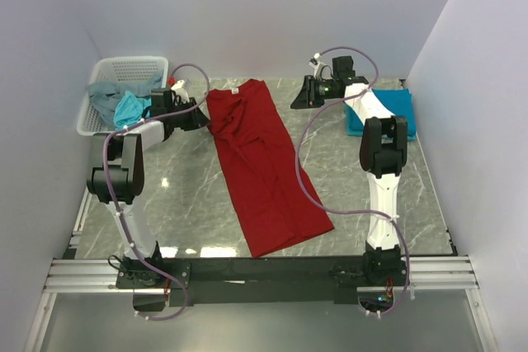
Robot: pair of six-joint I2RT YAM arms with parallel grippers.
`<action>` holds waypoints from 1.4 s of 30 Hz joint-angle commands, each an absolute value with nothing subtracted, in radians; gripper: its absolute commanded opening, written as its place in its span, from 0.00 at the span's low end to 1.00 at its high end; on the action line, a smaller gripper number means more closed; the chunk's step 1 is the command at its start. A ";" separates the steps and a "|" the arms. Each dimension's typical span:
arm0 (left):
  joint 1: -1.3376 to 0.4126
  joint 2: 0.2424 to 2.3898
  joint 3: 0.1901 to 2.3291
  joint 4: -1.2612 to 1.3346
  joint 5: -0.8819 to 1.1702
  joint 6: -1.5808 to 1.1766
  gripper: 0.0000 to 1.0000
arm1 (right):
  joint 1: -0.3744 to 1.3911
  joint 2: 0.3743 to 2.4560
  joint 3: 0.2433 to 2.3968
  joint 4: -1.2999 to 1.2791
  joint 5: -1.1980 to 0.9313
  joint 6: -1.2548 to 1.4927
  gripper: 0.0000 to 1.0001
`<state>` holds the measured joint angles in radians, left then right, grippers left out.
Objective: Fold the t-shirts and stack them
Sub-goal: Fold the tshirt
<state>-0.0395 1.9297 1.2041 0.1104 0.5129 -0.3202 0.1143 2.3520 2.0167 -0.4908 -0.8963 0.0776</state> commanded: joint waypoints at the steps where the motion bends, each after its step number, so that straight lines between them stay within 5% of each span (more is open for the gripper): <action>1: -0.048 1.907 1.265 0.147 0.587 -0.361 0.28 | 0.166 2.371 2.120 -0.567 -0.856 0.018 0.36; 8: -0.048 1.907 1.285 0.108 0.644 -0.316 0.29 | 0.308 2.476 2.338 -0.631 -0.713 0.070 0.49; 11: -0.058 1.919 1.337 0.068 0.618 -0.263 0.48 | 0.330 2.464 2.295 -0.533 -0.735 0.152 0.49; 21: -0.207 2.108 1.649 -0.230 0.367 0.077 0.46 | 0.258 2.399 2.174 -0.459 -0.830 0.238 0.49; 35: -0.359 2.200 1.726 -0.258 -0.050 0.183 0.41 | 0.187 2.372 2.077 -0.468 -0.870 0.206 0.49; 42: -0.377 2.151 1.690 -0.199 -0.103 0.190 0.41 | 0.184 2.367 2.069 -0.471 -0.885 0.201 0.49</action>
<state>-0.3763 2.2044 1.6764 -0.2504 -0.0410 0.1719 0.1818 2.4424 2.0724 -0.4866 -0.8593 0.2131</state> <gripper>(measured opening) 0.412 0.488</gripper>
